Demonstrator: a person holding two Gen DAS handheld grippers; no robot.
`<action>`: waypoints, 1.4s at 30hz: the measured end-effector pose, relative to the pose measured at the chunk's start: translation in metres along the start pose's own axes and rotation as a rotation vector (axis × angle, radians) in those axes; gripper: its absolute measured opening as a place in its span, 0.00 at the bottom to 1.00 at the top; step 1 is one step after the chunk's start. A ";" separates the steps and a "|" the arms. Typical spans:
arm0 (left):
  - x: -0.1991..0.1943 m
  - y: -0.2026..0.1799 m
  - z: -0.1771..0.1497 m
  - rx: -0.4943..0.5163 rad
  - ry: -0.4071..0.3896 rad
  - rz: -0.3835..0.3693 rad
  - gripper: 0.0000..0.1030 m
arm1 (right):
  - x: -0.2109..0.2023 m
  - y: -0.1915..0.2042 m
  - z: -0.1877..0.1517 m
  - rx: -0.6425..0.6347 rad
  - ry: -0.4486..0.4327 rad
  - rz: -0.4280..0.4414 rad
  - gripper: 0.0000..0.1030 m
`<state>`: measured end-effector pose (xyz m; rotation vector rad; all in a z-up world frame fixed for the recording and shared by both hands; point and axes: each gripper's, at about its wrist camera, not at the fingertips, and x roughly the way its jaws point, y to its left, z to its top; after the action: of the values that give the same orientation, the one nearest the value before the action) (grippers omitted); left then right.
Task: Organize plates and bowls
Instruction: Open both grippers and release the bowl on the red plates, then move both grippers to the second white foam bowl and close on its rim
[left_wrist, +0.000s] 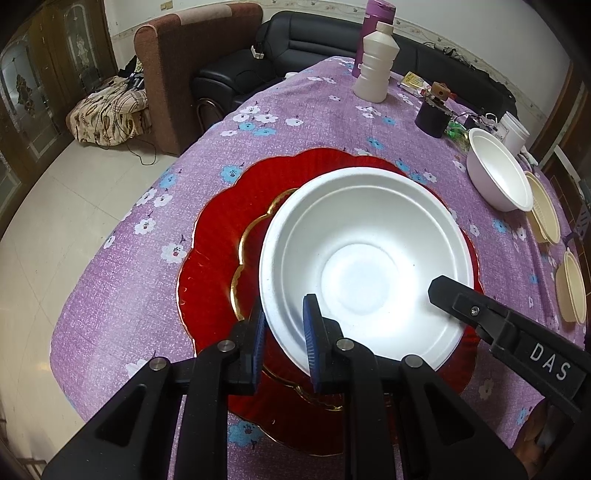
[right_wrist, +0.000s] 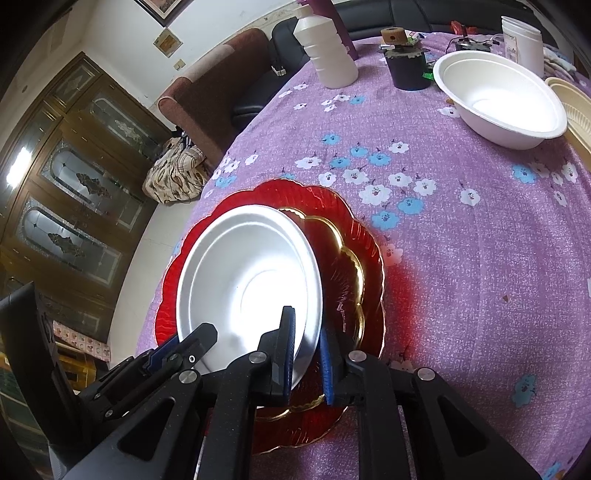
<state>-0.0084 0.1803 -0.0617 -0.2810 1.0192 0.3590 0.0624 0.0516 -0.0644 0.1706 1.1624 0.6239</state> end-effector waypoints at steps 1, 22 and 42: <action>0.000 0.000 0.000 -0.001 -0.002 0.000 0.17 | -0.001 -0.001 0.000 0.003 -0.001 -0.001 0.13; -0.018 0.004 -0.004 -0.011 -0.013 -0.001 0.68 | -0.025 -0.001 -0.002 0.008 -0.047 0.019 0.37; -0.051 -0.018 0.010 -0.013 -0.117 -0.050 0.68 | -0.067 -0.046 -0.004 0.086 -0.118 0.075 0.42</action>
<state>-0.0173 0.1592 -0.0113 -0.2936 0.8940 0.3329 0.0595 -0.0231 -0.0325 0.3214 1.0735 0.6216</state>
